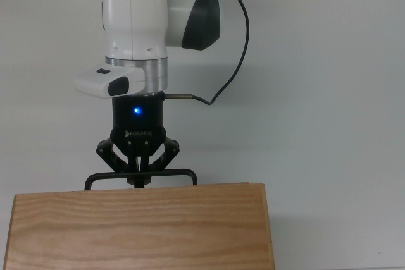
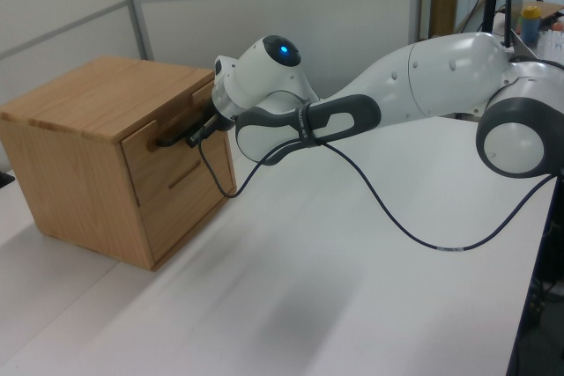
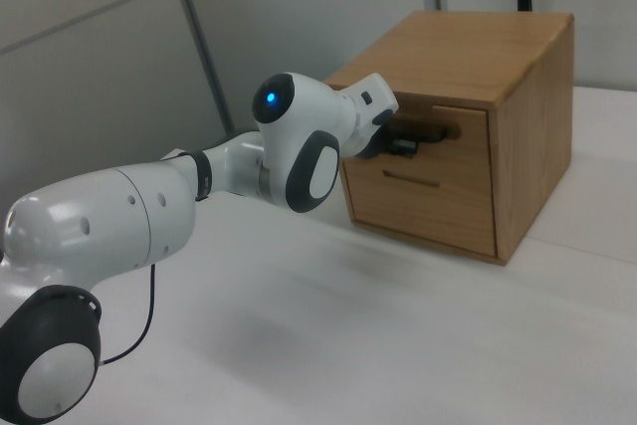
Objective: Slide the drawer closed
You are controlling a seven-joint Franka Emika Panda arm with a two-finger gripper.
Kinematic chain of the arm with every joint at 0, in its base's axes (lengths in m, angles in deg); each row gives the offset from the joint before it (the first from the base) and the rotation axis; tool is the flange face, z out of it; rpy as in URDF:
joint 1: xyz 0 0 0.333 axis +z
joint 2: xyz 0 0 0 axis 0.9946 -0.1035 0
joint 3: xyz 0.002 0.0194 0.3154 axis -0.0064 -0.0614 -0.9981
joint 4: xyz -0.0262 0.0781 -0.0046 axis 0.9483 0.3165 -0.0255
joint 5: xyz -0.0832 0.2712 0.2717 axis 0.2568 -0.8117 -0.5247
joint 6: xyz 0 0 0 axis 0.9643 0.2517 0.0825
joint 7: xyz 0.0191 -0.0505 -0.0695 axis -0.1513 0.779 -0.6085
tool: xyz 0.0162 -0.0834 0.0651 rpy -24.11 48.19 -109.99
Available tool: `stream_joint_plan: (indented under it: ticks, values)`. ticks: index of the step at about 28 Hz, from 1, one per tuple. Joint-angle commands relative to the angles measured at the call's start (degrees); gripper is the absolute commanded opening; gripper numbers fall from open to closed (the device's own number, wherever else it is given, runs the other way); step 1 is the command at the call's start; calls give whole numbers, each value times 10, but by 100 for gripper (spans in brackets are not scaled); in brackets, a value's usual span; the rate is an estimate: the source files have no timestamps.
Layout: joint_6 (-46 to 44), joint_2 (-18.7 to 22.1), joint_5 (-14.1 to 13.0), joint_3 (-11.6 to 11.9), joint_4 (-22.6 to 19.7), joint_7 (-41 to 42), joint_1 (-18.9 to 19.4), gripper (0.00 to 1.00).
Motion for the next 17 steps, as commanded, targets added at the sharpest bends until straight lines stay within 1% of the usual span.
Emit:
stream_joint_plan:
  ticks: [1,5,6,9,10,15,16,17]
  values:
    - [-72,41,8,3,0,7,0,0]
    - [-136,63,5,3,0,7,0,0]
    - [-171,75,3,3,1,7,0,0]
    - [-231,95,2,2,2,7,0,0]
    - [-278,108,1,2,4,7,0,0]
    - [-398,143,2,1,6,4,2,0]
    - [-442,154,2,0,7,3,4,0]
    - [-466,159,2,-1,7,2,4,0]
